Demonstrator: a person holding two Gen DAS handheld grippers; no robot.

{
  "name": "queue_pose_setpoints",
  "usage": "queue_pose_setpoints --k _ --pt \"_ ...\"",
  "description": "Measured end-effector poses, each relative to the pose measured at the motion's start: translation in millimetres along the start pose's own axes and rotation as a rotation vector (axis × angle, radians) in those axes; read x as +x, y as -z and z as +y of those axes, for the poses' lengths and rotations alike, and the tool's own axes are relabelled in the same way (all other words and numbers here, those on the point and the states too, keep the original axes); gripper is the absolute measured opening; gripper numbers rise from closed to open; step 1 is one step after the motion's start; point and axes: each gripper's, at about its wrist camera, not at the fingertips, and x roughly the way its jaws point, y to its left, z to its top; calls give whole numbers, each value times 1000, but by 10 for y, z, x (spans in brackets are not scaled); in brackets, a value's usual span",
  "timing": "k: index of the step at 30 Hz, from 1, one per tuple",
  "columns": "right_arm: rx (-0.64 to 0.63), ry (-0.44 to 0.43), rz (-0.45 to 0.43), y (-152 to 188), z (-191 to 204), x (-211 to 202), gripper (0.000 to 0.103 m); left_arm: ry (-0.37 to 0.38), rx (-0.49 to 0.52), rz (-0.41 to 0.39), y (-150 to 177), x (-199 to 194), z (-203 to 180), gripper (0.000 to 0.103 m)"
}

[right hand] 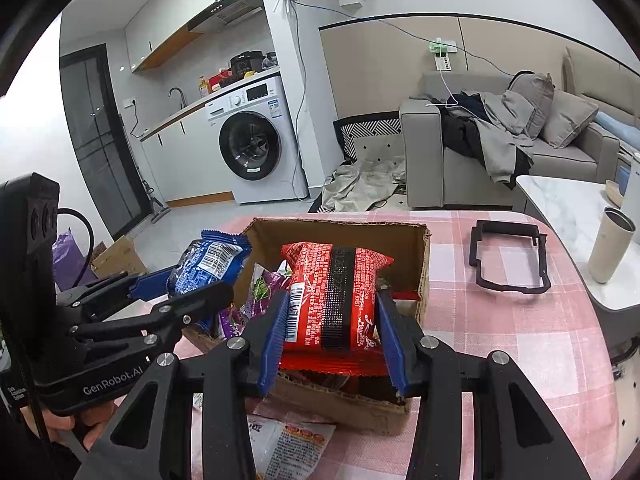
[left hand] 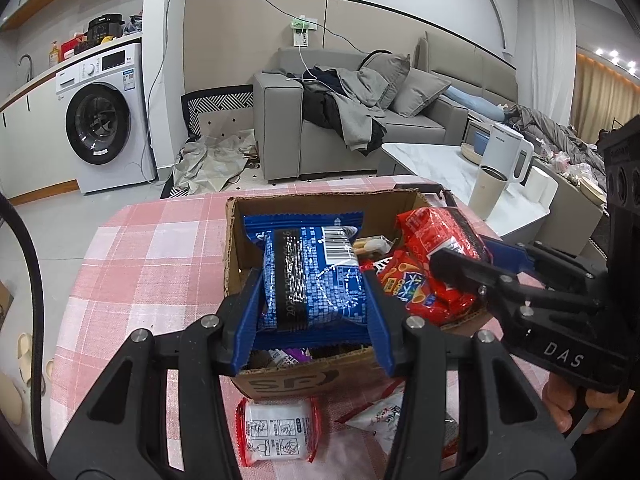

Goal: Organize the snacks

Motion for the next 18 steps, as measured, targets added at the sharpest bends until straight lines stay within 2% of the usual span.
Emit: queue_pose_setpoints --k 12,16,18 --pt "19 45 13 -54 -16 295 44 -10 4 7 -8 247 70 45" --pt "35 30 7 -51 -40 307 44 -5 2 13 -28 297 98 45" --pt "33 22 1 -55 -51 275 48 -11 -1 14 -38 287 113 46"
